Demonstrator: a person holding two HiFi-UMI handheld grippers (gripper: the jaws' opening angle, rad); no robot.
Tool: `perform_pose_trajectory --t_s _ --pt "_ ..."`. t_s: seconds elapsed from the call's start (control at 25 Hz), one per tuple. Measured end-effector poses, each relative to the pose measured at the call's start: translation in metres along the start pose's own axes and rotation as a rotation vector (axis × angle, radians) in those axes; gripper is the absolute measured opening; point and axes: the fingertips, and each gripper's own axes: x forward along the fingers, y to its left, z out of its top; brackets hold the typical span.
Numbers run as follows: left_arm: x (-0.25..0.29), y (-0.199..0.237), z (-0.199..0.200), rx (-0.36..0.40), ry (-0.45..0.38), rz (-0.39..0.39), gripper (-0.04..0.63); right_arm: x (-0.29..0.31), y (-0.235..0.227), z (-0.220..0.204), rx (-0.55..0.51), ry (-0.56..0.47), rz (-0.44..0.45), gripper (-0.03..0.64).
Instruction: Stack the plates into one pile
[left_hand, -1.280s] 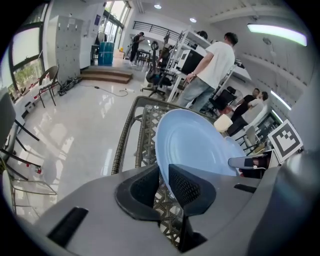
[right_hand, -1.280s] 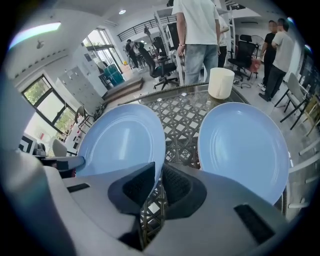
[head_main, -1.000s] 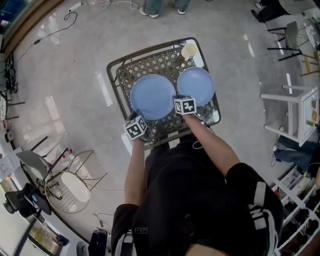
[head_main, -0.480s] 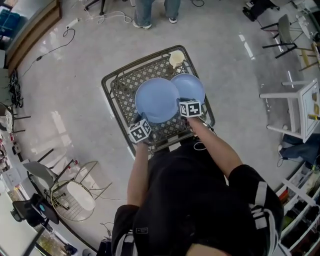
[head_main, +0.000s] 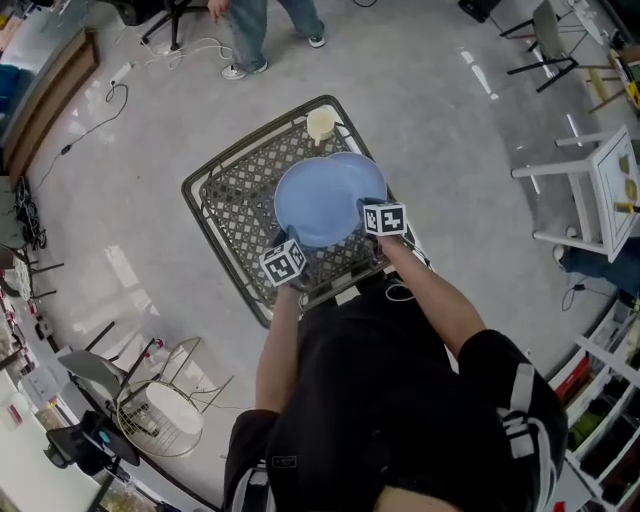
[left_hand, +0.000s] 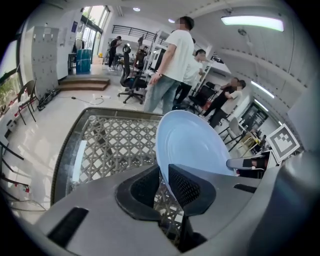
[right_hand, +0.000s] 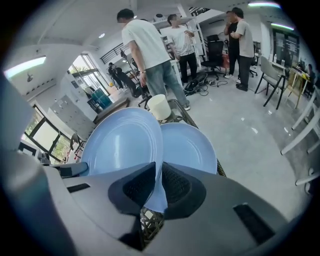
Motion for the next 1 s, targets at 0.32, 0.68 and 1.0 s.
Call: perform_pose_trajectory --t_s 0.32,0.68,1.0 --pt "0.029 -0.035 -0.007 0.021 0.051 -0.005 0.067 -0.005 -0.046 -0.003 0.051 0.012 -0.015 0.038" --pt "0.065 -0.065 -0.021 0.013 0.114 -0.022 0.069 0.002 -0.09 -0.006 0.056 0.063 -0.029 0.04" --pt "0.086 -0.069 -0.034 0.008 0.174 0.014 0.069 0.014 -0.108 -0.012 0.047 0.116 -0.039 0.04"
